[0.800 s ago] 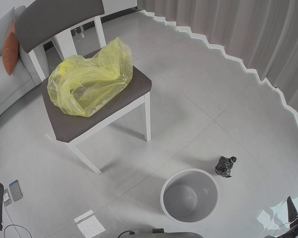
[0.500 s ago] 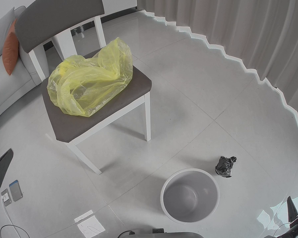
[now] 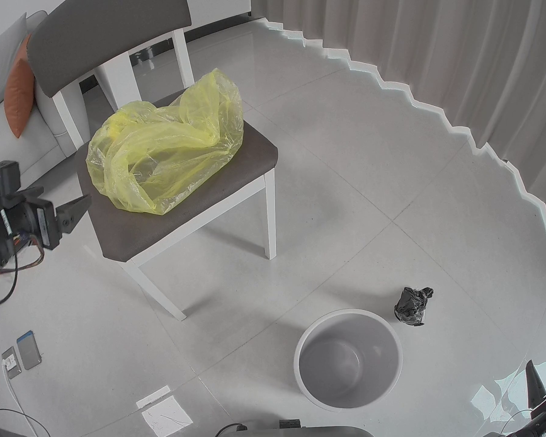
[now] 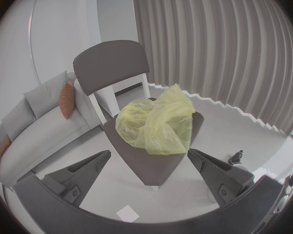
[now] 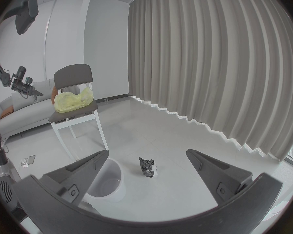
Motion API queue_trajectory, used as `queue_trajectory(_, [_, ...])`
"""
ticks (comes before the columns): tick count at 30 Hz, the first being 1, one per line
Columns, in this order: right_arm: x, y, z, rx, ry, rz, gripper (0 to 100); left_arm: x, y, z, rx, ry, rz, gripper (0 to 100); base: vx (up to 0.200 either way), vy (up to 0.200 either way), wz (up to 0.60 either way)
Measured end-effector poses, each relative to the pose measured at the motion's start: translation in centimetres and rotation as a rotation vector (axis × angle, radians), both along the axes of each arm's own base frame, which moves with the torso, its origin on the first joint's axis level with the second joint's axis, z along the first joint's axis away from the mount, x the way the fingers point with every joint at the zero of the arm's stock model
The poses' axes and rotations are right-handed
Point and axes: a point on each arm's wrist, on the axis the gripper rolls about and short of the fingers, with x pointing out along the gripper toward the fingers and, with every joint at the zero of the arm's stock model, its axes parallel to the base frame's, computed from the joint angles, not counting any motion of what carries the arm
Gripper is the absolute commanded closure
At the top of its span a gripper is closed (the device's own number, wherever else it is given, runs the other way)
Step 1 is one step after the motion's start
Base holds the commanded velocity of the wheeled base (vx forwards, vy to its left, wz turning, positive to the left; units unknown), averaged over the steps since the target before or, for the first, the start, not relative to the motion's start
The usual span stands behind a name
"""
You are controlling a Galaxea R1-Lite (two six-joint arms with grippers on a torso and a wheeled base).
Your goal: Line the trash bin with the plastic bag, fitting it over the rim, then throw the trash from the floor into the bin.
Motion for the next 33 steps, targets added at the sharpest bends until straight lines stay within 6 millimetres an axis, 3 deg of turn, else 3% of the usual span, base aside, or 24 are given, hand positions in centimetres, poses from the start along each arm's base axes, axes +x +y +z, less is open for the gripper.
queue_trajectory(6, [0.0, 0.0, 0.0, 0.000, 0.000, 0.000, 0, 3.8, -1.6, 0.8, 0.030, -0.002, 0.044, 0, 0.000, 0.000, 0.00])
queue_trajectory(16, [0.0, 0.0, 0.0, 0.001, -0.001, 0.000, 0, 7.4, -4.7, 1.1, 0.137, 0.009, 0.004, 0, 0.000, 0.000, 0.00])
queue_trajectory(33, [0.0, 0.0, 0.0, -0.001, -0.001, 0.000, 0, 11.2, -5.8, 0.8, 0.173, 0.019, 0.082, 0, 0.000, 0.000, 0.00])
